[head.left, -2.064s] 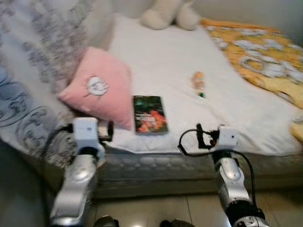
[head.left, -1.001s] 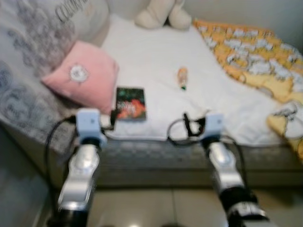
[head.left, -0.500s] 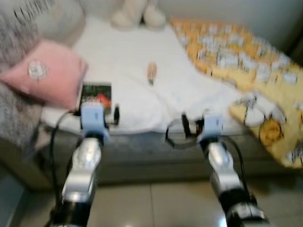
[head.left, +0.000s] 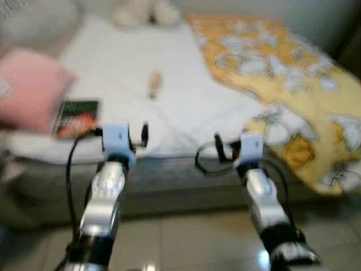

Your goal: Clean up the room

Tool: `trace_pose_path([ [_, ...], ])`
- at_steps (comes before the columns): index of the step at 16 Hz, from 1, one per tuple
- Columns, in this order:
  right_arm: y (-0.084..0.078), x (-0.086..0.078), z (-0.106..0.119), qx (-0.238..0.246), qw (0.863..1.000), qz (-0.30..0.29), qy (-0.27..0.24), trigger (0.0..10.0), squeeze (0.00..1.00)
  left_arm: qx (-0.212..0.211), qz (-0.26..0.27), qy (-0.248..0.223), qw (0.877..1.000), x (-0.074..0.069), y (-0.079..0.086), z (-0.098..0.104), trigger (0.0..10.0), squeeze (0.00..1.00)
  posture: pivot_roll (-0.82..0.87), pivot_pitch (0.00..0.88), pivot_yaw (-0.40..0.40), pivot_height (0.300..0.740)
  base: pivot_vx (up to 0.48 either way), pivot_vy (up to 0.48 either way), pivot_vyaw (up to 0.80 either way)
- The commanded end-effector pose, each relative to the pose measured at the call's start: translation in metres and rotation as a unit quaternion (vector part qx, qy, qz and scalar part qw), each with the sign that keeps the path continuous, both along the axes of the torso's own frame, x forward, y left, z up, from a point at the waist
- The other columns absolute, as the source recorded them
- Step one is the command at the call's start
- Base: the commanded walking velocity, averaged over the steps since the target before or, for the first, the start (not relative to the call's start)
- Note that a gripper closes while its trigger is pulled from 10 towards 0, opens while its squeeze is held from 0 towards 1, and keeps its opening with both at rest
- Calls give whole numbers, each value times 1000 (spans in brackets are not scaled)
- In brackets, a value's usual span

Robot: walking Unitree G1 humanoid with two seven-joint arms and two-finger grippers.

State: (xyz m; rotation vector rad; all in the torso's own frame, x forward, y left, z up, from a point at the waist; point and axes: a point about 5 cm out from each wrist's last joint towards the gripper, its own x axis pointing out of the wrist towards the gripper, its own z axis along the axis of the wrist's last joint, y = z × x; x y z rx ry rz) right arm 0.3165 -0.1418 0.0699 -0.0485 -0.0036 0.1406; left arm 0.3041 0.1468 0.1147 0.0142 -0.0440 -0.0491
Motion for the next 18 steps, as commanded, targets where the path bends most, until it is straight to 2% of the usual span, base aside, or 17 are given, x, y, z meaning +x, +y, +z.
trace_pose_path([
  [1,-4,1,3,-6,1000,-4,-7,10000,0,-5,-5,-3,1000,0,-3,1,10000,0,-6,0,-40,740,465,0,0],
  [5,-6,5,6,-10,1000,-4,-9,10000,0,-3,5,-12,1000,1,3,4,10000,0,0,0,-44,740,463,0,0],
  [10,-4,8,8,-12,1000,0,-8,10000,0,33,2,-14,999,2,3,4,10000,0,15,0,-50,740,461,0,0],
  [11,-4,8,7,-13,1000,1,-6,10000,0,27,3,-16,999,1,4,5,10000,0,15,0,-50,740,461,0,0],
  [13,-4,8,6,-13,1000,3,-4,10000,0,7,15,-12,1000,1,7,5,10000,0,22,0,-53,740,360,308,0],
  [18,-2,10,5,-6,1000,7,1,10000,0,12,15,-21,1000,5,7,13,10000,0,28,0,-52,740,303,372,0],
])
